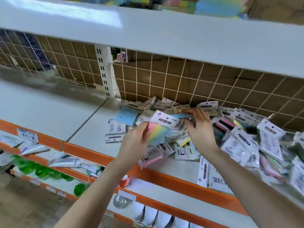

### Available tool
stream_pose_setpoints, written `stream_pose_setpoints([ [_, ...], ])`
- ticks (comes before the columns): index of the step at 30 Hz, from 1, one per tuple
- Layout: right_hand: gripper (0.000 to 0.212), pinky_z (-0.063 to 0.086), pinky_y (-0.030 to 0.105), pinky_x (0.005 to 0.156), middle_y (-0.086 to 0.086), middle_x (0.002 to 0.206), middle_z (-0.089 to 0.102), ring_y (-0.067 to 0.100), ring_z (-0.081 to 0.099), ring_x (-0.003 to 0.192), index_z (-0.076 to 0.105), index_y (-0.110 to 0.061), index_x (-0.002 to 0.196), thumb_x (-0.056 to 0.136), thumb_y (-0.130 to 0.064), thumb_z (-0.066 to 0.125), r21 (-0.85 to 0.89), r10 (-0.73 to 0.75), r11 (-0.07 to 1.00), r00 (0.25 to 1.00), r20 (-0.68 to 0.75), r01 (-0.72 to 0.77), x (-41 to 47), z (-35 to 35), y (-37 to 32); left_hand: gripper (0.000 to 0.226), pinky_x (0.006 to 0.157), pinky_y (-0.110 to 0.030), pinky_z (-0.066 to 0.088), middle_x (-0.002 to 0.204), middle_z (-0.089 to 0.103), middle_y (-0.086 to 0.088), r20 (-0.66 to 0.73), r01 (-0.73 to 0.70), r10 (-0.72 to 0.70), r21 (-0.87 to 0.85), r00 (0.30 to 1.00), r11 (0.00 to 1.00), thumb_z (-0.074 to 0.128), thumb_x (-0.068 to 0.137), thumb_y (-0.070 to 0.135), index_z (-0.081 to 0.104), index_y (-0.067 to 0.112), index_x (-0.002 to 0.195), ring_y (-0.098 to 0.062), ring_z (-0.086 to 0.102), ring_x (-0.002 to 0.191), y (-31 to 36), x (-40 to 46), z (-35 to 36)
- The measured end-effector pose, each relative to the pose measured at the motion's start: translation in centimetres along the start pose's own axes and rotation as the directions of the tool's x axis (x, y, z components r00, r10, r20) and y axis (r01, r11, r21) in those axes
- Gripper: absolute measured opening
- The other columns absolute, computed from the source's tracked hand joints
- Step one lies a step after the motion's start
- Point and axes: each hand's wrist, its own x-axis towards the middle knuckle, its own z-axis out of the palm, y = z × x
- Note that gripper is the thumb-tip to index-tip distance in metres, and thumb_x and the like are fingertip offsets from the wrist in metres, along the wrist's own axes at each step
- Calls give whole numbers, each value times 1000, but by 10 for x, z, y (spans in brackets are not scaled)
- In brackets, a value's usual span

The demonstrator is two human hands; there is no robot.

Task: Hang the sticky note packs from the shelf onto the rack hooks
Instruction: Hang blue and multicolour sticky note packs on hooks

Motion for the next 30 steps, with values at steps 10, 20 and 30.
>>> stream_pose_setpoints([
  [10, 21, 57, 32, 69, 6, 96, 68, 20, 68, 83, 58, -12, 108, 91, -22, 64, 757, 726, 433, 687, 29, -490, -14, -71, 29, 15, 51, -13, 47, 69, 62, 19, 177, 301, -251, -696, 952, 652, 47, 99, 15, 52, 29, 96, 1, 60, 63, 58, 12, 37],
  [20, 25, 58, 31, 56, 12, 85, 73, 21, 73, 72, 58, -9, 103, 80, -1, 63, 940, 685, -78, 668, 291, -331, -60, -151, 60, 12, 64, -40, 58, 88, 60, -10, 391, 488, -292, -685, 873, 541, 50, 94, 5, 45, 15, 89, -23, 68, 78, 127, 6, 95],
  [30, 23, 49, 25, 59, 7, 95, 65, 9, 65, 69, 52, -8, 113, 92, -5, 58, 726, 732, 386, 668, 134, -569, -148, -208, 101, 18, 64, -43, 58, 83, 65, -7, 501, 528, -182, -739, 846, 418, 63, 91, 20, 54, 7, 98, -19, 68, 69, 233, -42, 165],
])
